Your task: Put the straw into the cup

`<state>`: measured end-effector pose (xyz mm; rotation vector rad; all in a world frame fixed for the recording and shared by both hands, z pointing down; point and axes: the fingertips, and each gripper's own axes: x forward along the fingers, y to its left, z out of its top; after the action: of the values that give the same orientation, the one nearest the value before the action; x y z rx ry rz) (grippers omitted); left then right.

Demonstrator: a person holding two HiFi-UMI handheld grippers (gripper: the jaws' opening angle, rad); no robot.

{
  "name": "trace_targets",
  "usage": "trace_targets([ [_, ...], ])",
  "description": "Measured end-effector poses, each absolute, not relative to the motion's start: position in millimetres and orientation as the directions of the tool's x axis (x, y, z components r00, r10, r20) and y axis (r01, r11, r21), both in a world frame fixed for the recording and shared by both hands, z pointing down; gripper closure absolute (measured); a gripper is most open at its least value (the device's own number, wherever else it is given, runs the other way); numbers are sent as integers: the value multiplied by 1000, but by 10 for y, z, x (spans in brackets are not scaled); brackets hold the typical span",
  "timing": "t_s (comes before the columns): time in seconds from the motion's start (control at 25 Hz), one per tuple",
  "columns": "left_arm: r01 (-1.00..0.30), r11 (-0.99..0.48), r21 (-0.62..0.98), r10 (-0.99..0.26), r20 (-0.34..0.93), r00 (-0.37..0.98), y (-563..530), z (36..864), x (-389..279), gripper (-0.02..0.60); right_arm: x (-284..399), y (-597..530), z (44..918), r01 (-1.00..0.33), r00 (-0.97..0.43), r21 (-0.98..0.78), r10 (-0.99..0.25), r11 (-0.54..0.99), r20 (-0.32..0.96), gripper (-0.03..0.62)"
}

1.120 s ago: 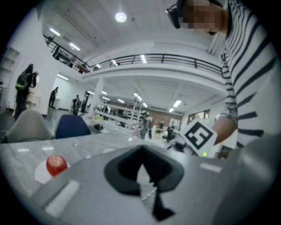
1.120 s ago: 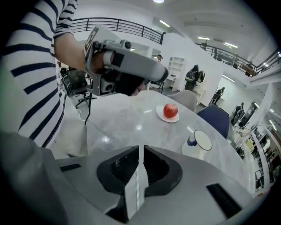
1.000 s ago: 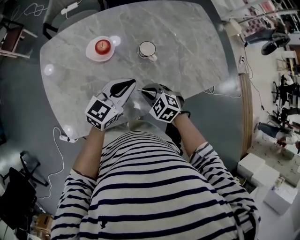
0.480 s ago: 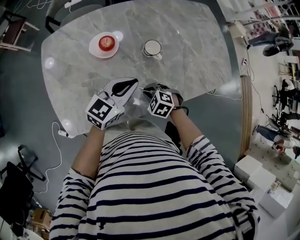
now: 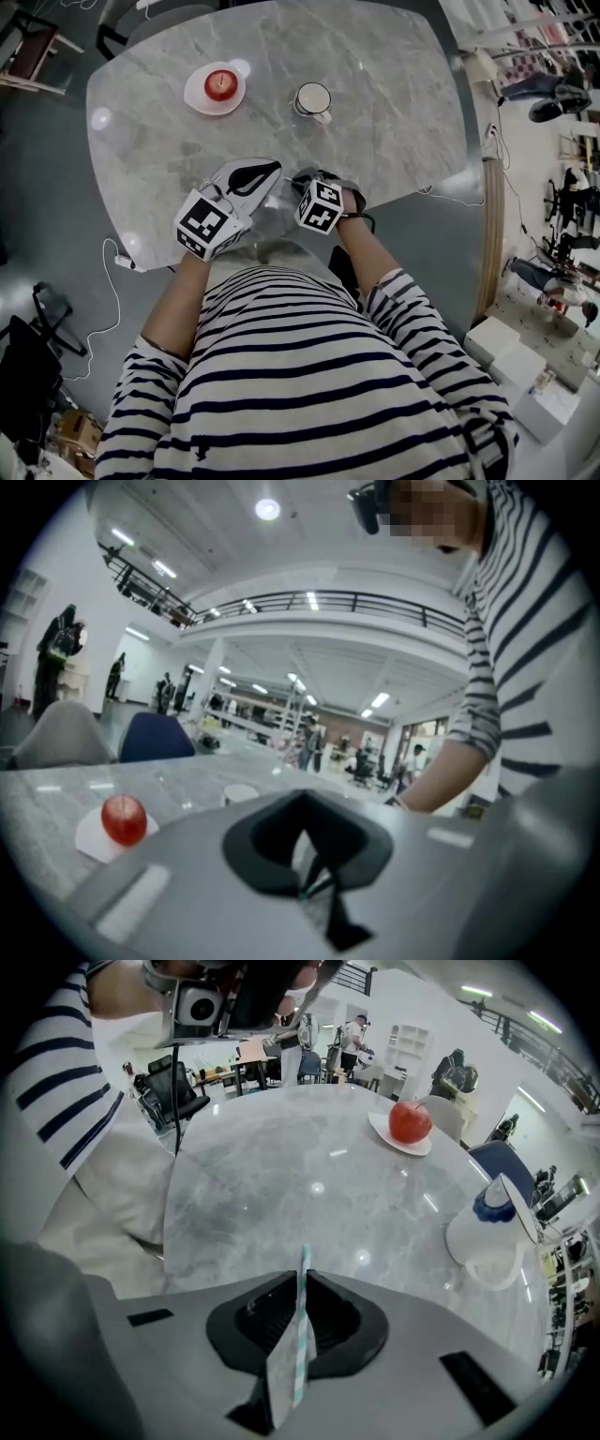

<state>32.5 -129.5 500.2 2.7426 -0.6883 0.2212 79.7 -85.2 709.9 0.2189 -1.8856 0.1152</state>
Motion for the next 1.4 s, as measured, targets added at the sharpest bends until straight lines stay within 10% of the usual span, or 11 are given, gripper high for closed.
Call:
trace_targets([
  [1.4,-471,-845,254,-418,235,877,-1317,4961,322,575,775,-885,7158,-221,-263,15,-75,975,962,585],
])
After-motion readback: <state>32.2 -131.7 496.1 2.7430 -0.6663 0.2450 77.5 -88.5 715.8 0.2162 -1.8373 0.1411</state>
